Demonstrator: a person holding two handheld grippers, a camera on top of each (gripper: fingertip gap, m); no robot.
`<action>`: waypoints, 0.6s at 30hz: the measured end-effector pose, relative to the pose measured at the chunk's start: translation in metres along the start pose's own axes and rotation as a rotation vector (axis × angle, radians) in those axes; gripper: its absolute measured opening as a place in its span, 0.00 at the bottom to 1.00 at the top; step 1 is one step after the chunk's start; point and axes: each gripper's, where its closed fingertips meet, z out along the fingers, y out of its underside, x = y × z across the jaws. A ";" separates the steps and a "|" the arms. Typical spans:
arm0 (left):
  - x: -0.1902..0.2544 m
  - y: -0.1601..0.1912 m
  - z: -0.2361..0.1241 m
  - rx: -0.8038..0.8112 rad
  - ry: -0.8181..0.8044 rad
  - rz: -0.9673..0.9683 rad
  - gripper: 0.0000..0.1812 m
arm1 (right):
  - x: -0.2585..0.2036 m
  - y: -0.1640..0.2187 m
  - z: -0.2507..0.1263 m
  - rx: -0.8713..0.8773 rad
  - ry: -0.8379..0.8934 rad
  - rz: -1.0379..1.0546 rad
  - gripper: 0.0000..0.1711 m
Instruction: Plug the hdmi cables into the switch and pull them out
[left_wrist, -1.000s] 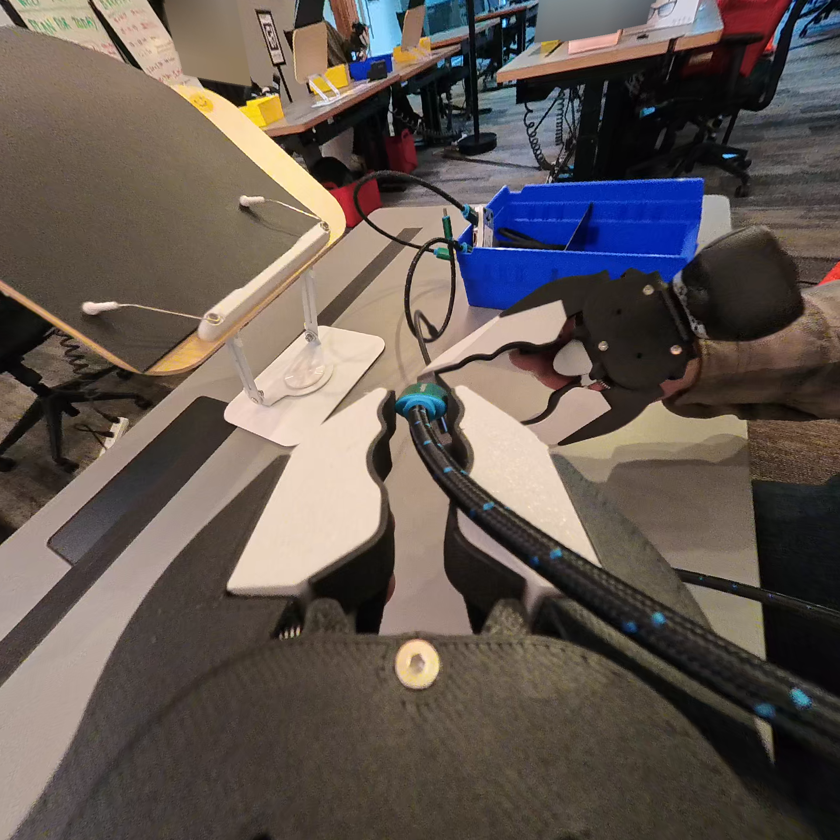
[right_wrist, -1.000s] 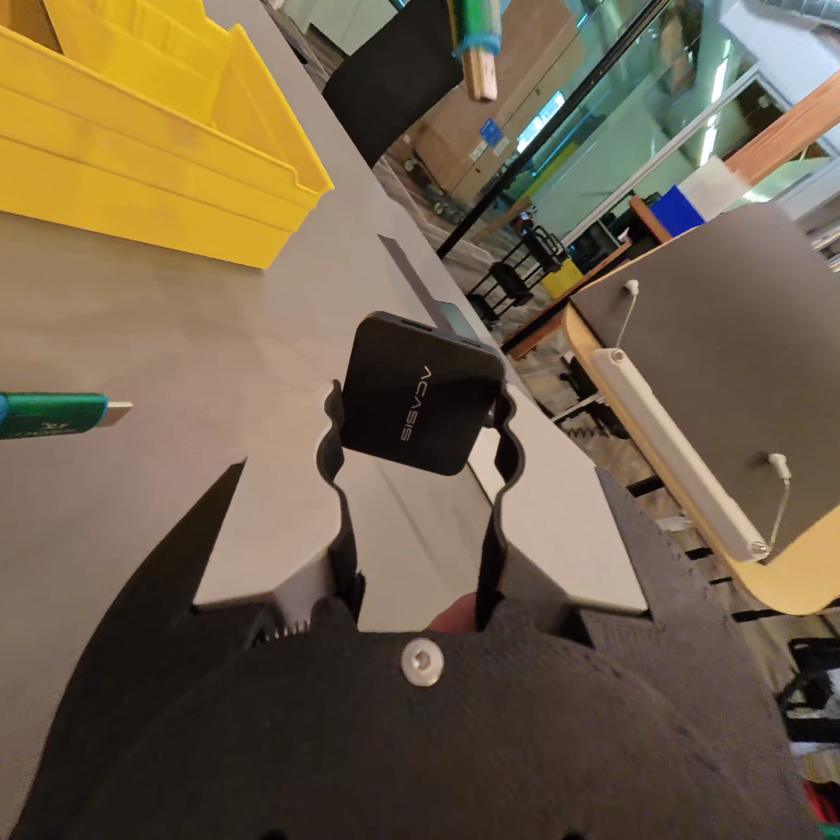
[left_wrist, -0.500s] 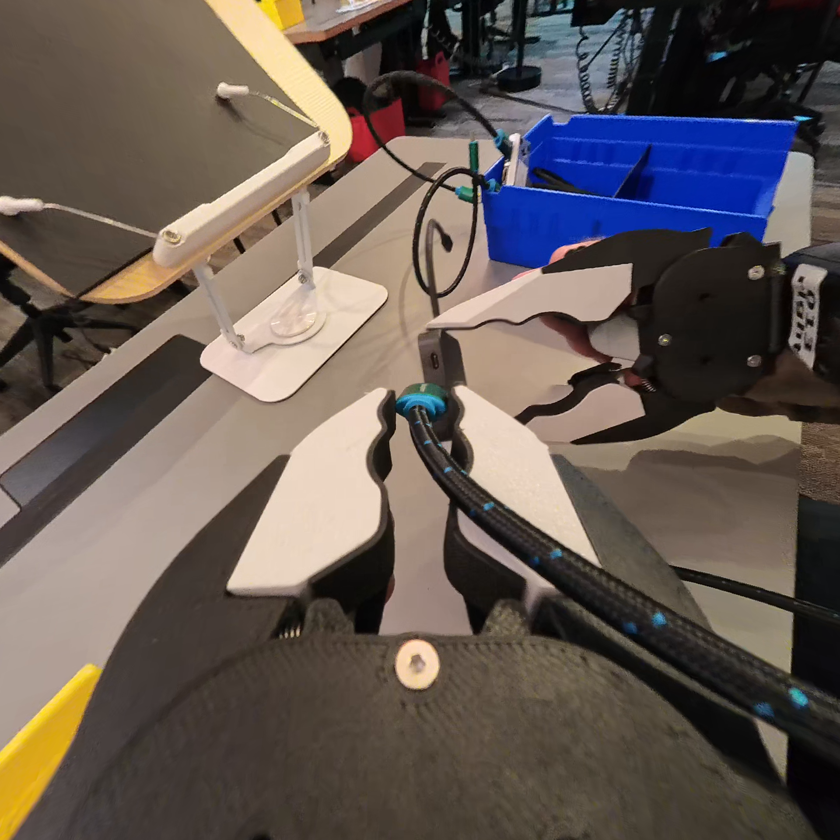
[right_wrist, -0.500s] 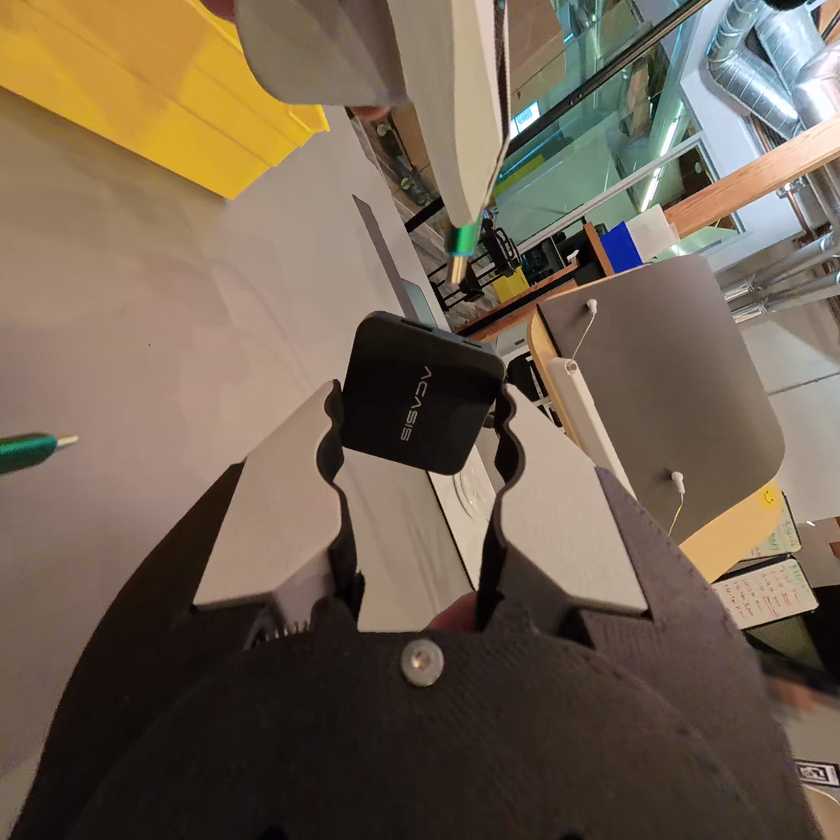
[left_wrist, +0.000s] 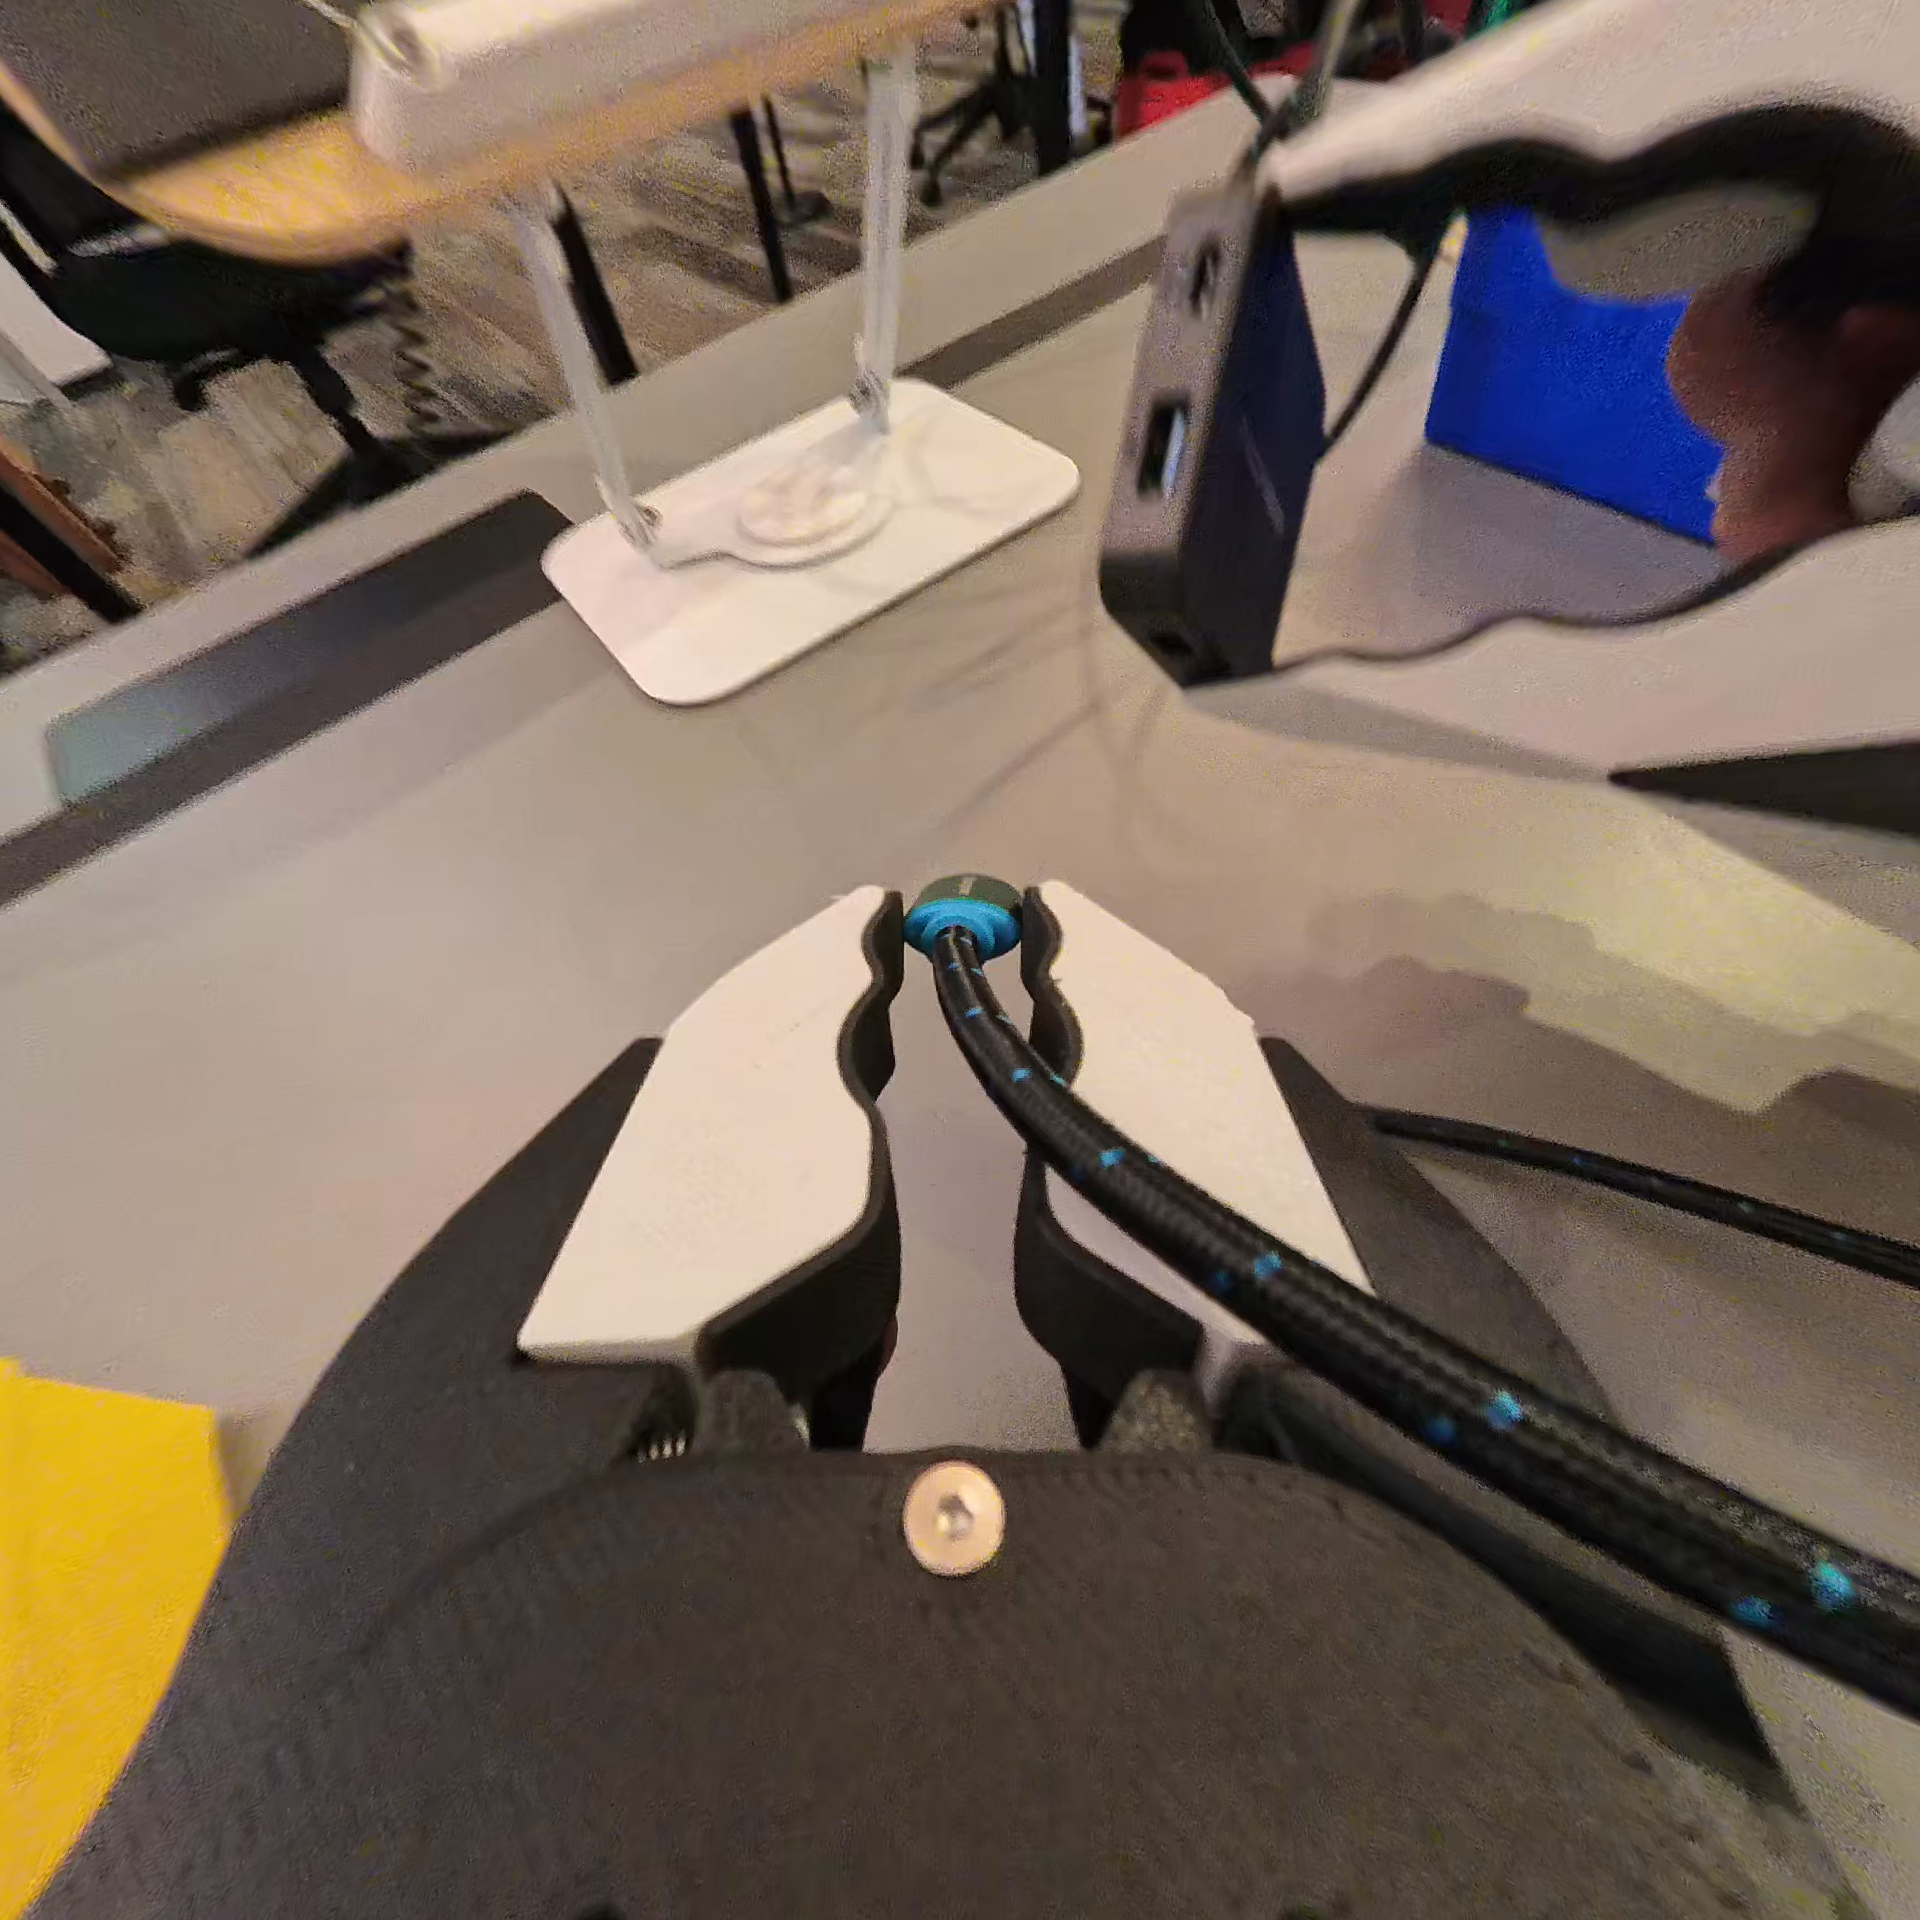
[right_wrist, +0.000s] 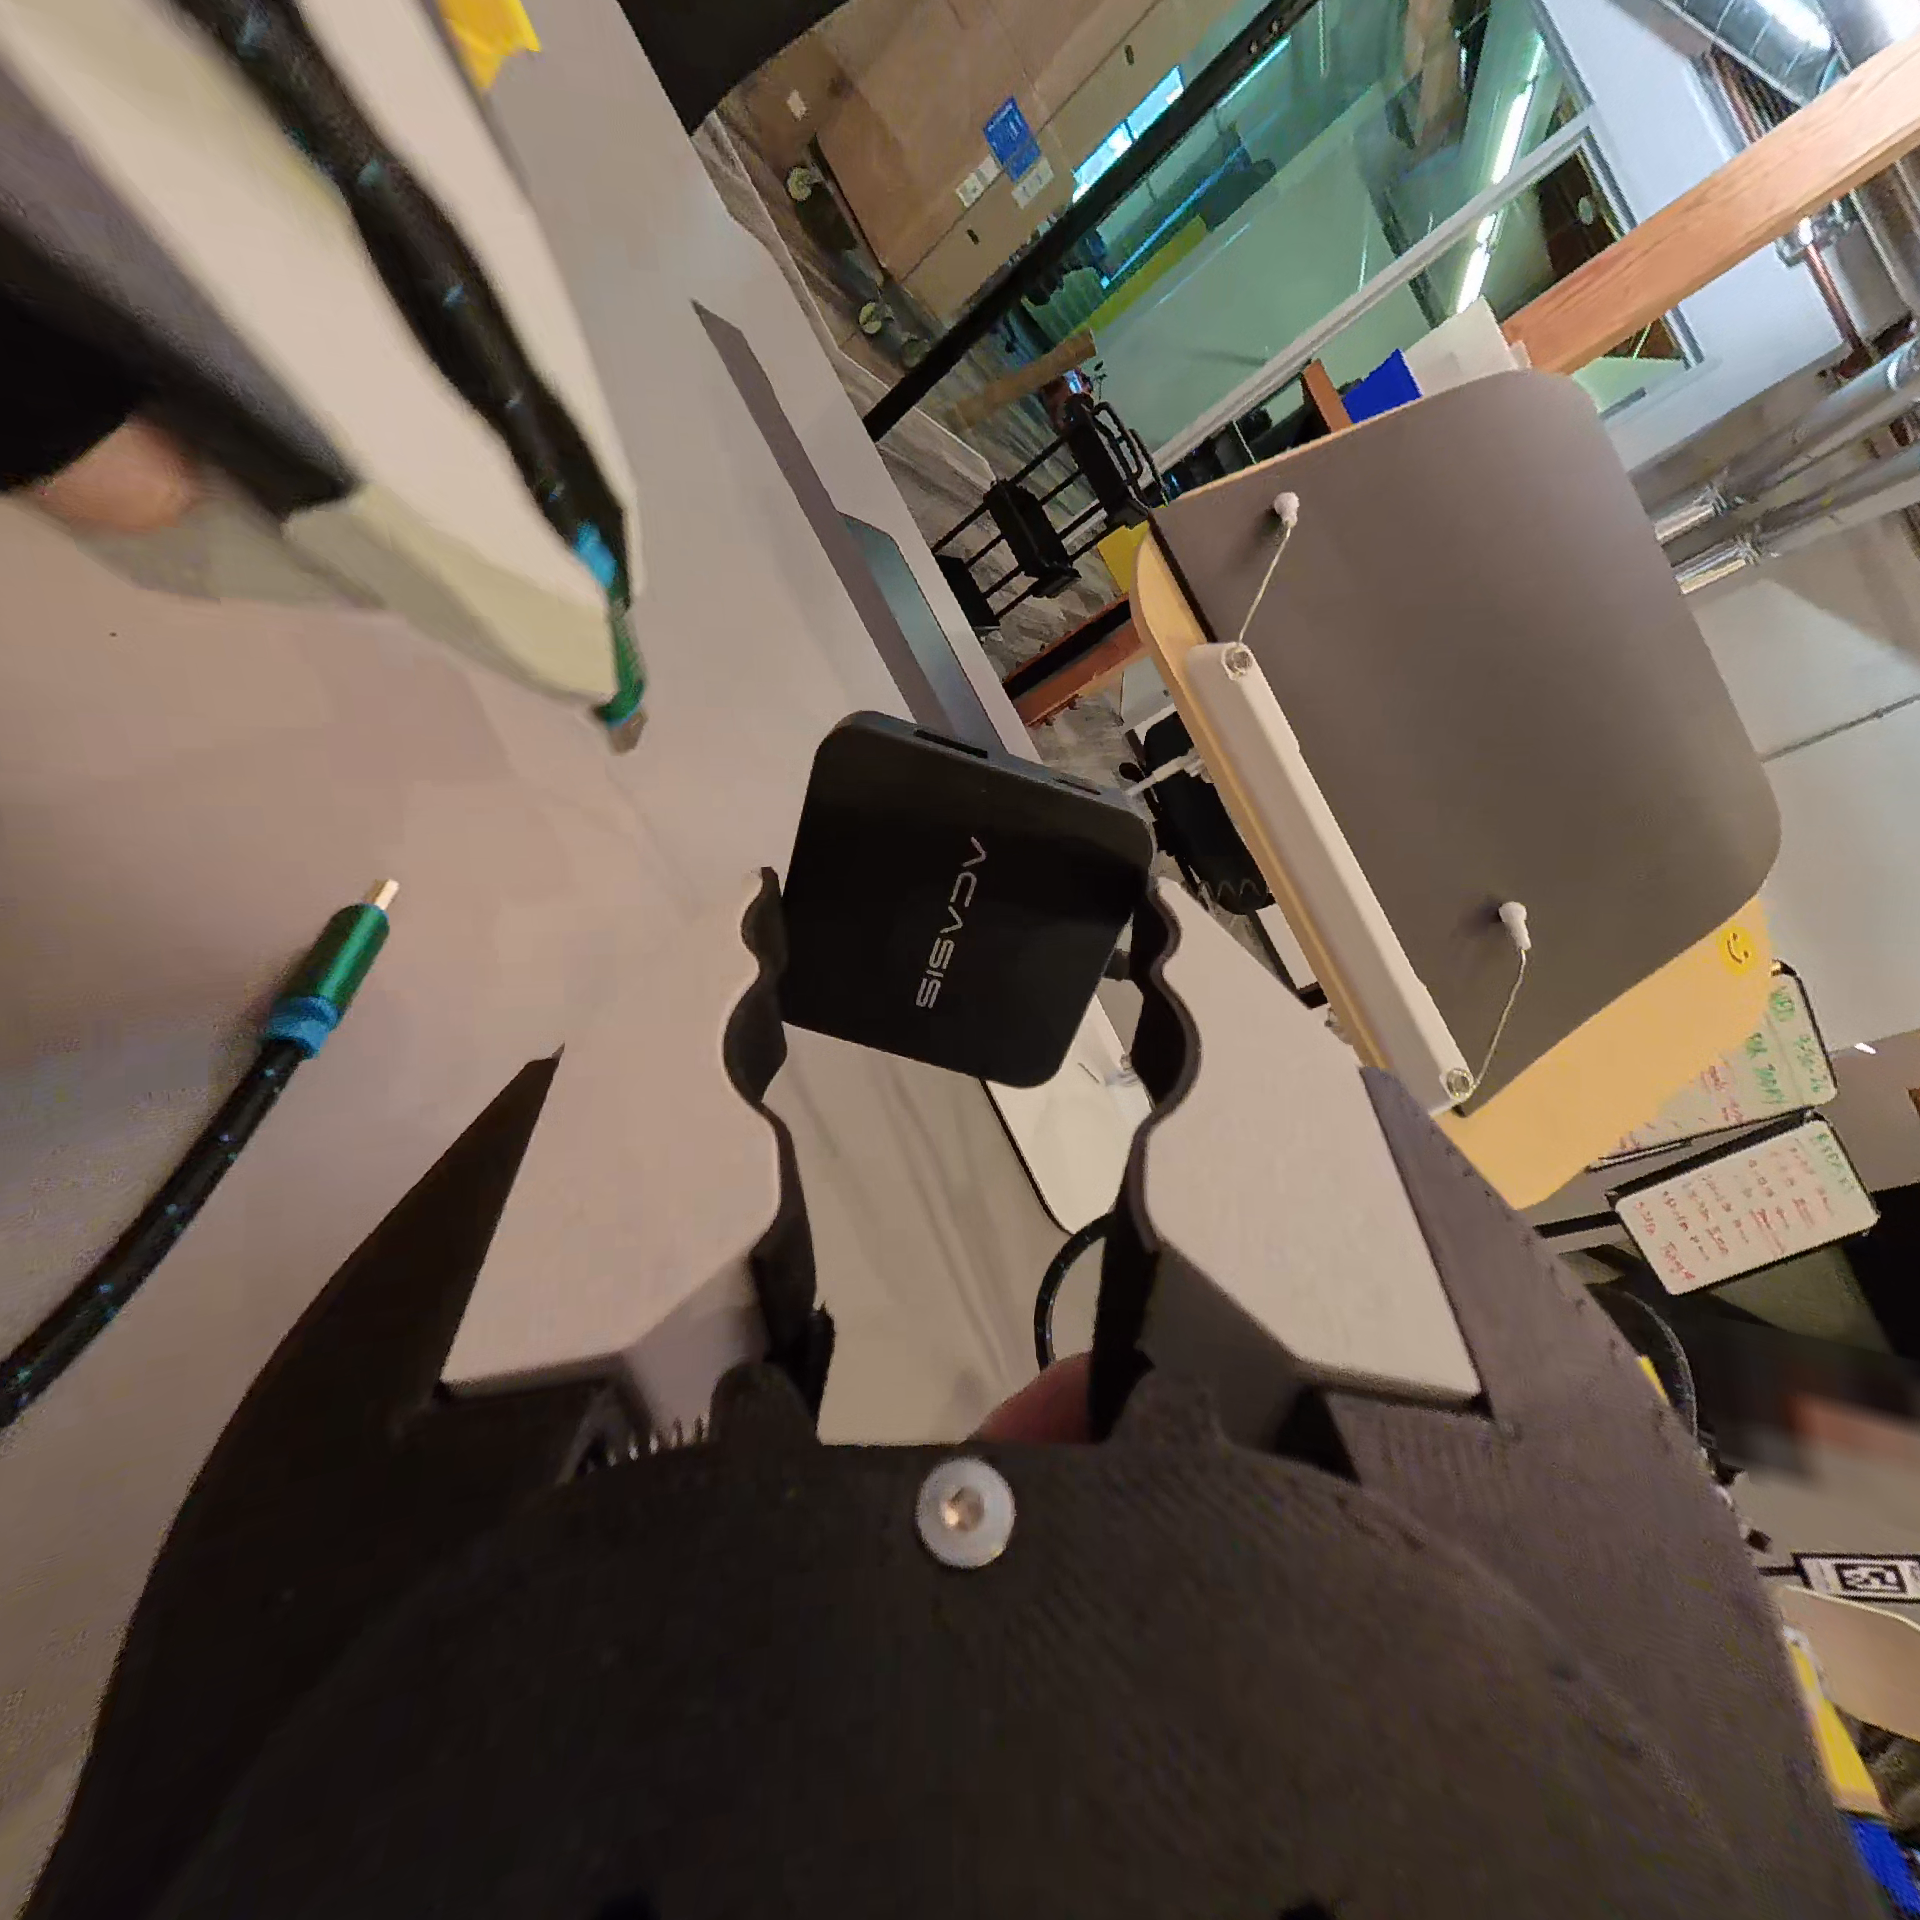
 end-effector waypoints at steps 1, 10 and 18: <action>0.007 0.009 0.005 -0.025 0.032 -0.004 0.11 | 0.001 0.001 -0.001 0.002 0.001 0.008 0.38; 0.031 0.061 0.007 -0.400 0.217 0.103 0.35 | -0.002 0.013 0.000 -0.010 -0.022 0.012 0.38; -0.007 0.065 -0.028 -0.623 0.104 0.295 0.42 | -0.005 0.013 0.000 -0.024 -0.040 -0.011 0.38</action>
